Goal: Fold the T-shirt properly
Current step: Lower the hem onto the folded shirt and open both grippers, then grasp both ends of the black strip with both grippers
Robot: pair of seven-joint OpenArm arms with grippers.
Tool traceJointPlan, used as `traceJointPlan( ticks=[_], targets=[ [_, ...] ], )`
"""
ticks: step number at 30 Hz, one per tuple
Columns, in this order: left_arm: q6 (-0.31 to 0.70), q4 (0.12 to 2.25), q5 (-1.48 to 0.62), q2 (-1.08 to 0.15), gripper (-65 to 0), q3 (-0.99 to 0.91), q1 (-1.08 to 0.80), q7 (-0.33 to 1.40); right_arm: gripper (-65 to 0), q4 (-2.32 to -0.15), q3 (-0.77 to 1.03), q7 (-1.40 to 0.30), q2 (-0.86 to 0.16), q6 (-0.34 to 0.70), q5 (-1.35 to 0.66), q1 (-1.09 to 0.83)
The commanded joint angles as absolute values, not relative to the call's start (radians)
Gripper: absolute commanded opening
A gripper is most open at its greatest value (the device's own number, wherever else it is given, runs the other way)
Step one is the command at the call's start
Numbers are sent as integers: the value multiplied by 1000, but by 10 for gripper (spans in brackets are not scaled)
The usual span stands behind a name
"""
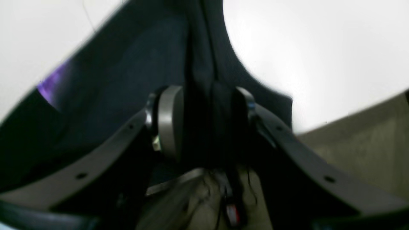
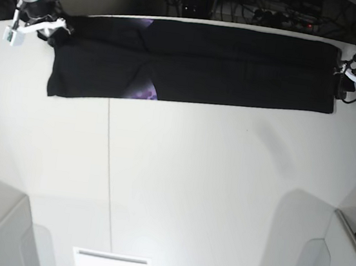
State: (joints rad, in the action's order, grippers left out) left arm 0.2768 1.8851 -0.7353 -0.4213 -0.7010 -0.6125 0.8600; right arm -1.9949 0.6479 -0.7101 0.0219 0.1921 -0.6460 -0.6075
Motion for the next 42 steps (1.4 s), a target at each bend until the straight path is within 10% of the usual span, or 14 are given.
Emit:
traceJointPlan(
  ticks=[1,5,9,42],
  targets=[
    [277,1913,-746,-429,-181,-733,-618,843,-413,-2012,653,-679,12,211,-654,-613],
    [278,1945,-746,-384,-242,-760,-615,843,-417,-2012,653,-665,10,398,-654,-602],
    [278,1934,-739,-377,-647,-671,-591,843,-594,-1998,653,-699,10,473,-651,-542],
    [275,1501,-524,-351,-650,-499,-252,843,-650,-1598,599,-753,21,443,-116,-102]
  ],
)
